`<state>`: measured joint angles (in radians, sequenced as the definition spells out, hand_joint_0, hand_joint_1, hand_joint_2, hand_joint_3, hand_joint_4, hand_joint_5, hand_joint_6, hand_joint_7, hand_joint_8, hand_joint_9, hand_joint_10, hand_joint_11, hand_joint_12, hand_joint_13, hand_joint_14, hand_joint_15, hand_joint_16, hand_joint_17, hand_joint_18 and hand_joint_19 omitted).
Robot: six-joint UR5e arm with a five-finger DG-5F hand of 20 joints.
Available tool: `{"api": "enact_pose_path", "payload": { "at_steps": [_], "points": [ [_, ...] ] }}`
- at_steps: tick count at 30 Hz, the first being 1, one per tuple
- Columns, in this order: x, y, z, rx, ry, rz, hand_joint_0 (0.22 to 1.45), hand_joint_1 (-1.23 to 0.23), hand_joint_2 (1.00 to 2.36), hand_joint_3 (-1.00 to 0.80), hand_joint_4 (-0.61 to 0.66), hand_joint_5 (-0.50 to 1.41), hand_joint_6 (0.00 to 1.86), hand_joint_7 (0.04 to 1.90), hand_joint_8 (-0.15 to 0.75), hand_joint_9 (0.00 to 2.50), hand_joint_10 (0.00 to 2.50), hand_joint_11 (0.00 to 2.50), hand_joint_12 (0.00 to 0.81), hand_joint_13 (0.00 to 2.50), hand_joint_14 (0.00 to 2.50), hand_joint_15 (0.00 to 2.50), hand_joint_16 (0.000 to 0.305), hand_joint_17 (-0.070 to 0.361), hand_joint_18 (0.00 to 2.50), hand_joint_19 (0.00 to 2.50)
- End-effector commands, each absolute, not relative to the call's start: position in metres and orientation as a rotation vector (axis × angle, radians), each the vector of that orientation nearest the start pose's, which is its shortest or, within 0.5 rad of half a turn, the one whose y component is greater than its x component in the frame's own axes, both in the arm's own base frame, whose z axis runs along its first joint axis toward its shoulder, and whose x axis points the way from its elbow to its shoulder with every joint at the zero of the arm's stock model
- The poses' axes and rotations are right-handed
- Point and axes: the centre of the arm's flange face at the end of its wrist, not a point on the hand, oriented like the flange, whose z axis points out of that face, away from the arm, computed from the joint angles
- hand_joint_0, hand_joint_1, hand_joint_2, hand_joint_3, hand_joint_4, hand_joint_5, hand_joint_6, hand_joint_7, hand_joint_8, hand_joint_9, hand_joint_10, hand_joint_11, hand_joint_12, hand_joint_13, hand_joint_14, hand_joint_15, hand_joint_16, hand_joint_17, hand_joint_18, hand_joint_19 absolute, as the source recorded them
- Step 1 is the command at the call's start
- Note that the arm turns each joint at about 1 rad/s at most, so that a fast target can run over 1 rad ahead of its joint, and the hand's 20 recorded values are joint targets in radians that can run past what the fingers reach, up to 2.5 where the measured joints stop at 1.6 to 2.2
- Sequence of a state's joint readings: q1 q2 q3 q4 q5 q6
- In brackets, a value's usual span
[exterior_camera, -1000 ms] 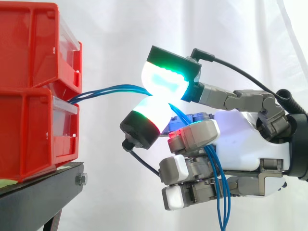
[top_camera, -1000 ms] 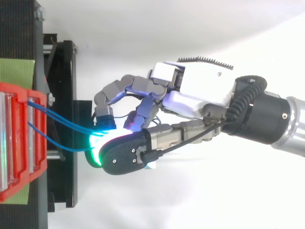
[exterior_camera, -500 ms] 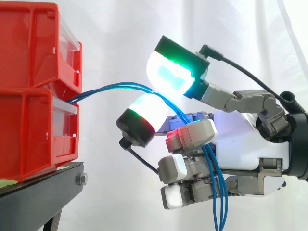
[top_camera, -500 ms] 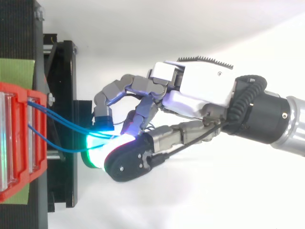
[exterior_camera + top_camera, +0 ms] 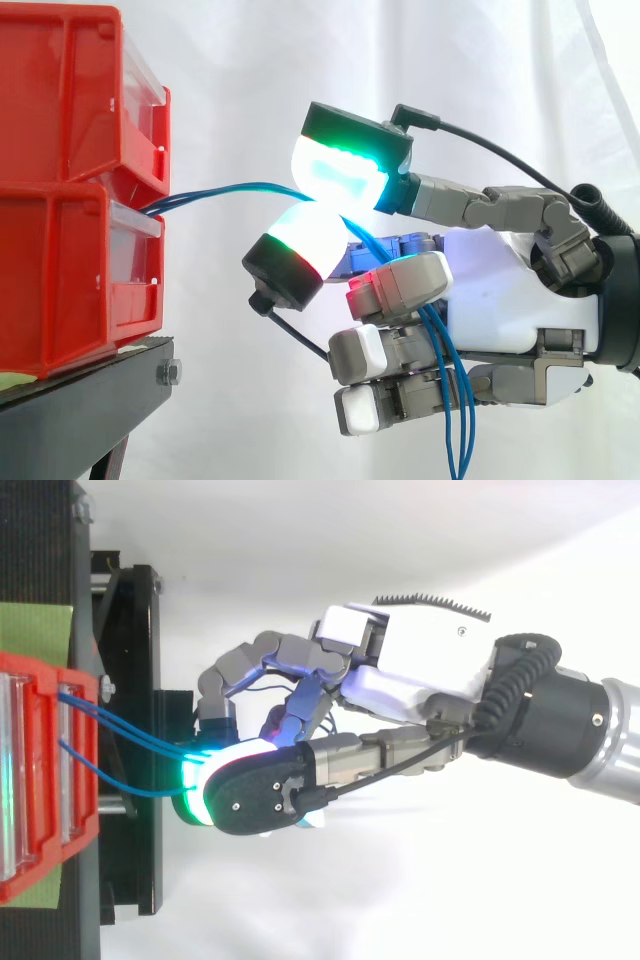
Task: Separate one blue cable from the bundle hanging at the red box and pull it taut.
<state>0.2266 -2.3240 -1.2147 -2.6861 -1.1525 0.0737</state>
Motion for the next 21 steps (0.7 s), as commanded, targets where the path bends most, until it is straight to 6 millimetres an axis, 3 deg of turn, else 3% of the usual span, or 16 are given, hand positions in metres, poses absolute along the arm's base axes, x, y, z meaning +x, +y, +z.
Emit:
{"api": "enact_pose_path", "payload": {
  "at_steps": [1, 5, 8, 15, 19, 21],
  "points": [
    [0.769, -0.002, 0.227, 1.309, 0.982, 1.157, 0.68, -0.81, 1.02, -0.07, -0.03, -0.17, 0.96, 1.12, 0.335, 1.31, 0.00, 1.41, 0.377, 1.12, 0.02, 0.77, 0.048, 0.108, 0.82, 0.67],
    [0.769, -0.002, 0.227, 1.296, 0.992, 1.145, 0.75, -0.84, 1.02, -0.23, -0.06, -0.18, 0.98, 1.06, 0.310, 1.28, 0.00, 1.41, 0.354, 1.07, 0.02, 0.77, 0.046, 0.102, 0.74, 0.66],
    [0.770, -0.004, 0.227, 1.276, 1.003, 1.127, 0.78, -0.86, 1.00, -0.50, -0.05, -0.17, 0.97, 1.09, 0.299, 1.30, 0.00, 1.42, 0.343, 1.06, 0.02, 0.77, 0.045, 0.100, 0.74, 0.63],
    [0.770, -0.011, 0.228, 1.250, 1.015, 1.086, 0.64, -0.84, 1.00, -0.50, -0.01, -0.13, 0.94, 1.10, 0.303, 1.38, 0.01, 1.42, 0.332, 1.09, 0.02, 0.78, 0.043, 0.096, 0.74, 0.65],
    [0.769, -0.017, 0.227, 1.238, 1.031, 1.050, 0.52, -0.66, 1.00, -0.50, 0.04, -0.12, 0.92, 1.07, 0.339, 1.44, 0.01, 1.40, 0.356, 1.13, 0.02, 0.77, 0.047, 0.105, 0.79, 0.65],
    [0.769, -0.023, 0.227, 1.229, 1.035, 1.028, 0.53, -0.59, 1.00, -0.50, 0.04, -0.12, 0.91, 1.06, 0.336, 1.45, 0.01, 1.39, 0.356, 1.15, 0.02, 0.77, 0.047, 0.105, 0.81, 0.66]
  ]
}}
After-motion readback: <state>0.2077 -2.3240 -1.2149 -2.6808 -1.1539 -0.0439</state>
